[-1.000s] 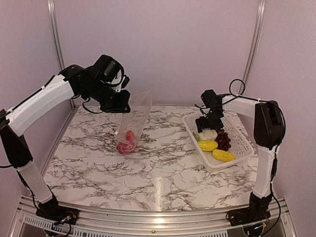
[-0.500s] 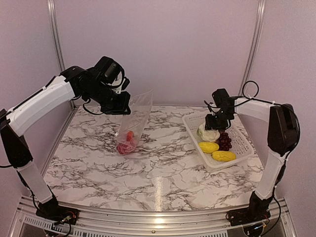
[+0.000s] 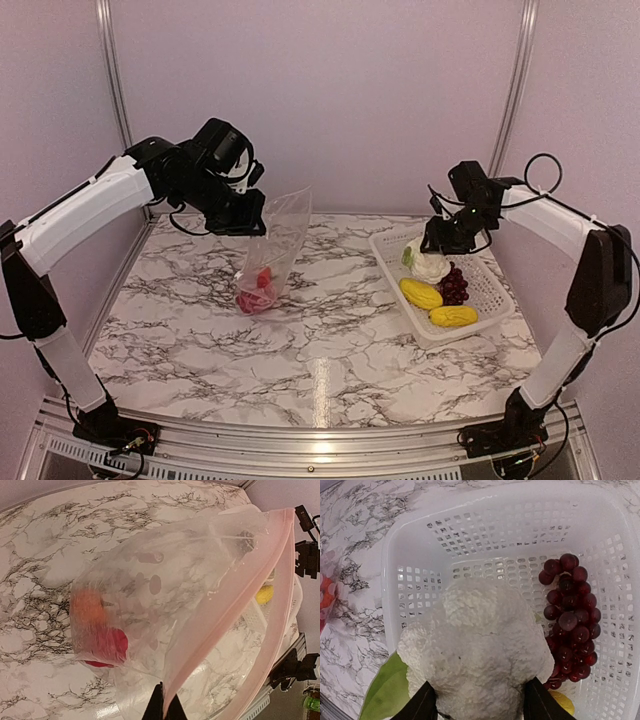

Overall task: Place the food in the zip-top bag and seal the zipper
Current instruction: Adjust the fake vegetable in the bin.

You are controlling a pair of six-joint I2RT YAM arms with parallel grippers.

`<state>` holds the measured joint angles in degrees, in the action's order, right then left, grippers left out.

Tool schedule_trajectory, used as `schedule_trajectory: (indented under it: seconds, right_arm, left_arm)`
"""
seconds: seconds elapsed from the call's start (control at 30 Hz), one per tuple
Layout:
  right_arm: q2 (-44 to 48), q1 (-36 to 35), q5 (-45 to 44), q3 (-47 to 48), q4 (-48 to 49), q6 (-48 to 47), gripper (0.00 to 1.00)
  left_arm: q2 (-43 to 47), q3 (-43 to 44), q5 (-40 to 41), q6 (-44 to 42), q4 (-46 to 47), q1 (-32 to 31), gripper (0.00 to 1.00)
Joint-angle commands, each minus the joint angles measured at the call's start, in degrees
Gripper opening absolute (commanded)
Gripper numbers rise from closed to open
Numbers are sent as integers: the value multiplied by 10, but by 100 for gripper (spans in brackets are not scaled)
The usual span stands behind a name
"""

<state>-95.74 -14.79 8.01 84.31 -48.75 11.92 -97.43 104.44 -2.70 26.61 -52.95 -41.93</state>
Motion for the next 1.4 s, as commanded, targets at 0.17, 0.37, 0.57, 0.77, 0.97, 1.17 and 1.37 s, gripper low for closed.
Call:
schedule_trajectory:
  seconds: [0.17, 0.37, 0.57, 0.77, 0.97, 1.17, 1.37]
  right_arm:
    - [-27, 3, -7, -37, -36, -15, 61]
    - [-84, 12, -58, 61, -40, -21, 86]
    - [-61, 11, -37, 105, -43, -61, 90]
    - [-16, 11, -47, 35, -15, -74, 90]
    - [-24, 10, -32, 12, 23, -101, 90]
    - [-51, -13, -3, 25, 53, -118, 85]
    - [-53, -78, -76, 9, 42, -163, 74]
  left_arm:
    - [4, -13, -29, 5, 4, 1, 0]
    - [5, -18, -39, 9, 4, 1, 0]
    - [6, -21, -43, 20, 7, 1, 0]
    - [8, -26, -42, 21, 8, 1, 0]
    - [5, -33, -52, 17, 8, 2, 0]
    - [7, -29, -55, 13, 8, 1, 0]
    - [18, -38, -45, 12, 4, 1, 0]
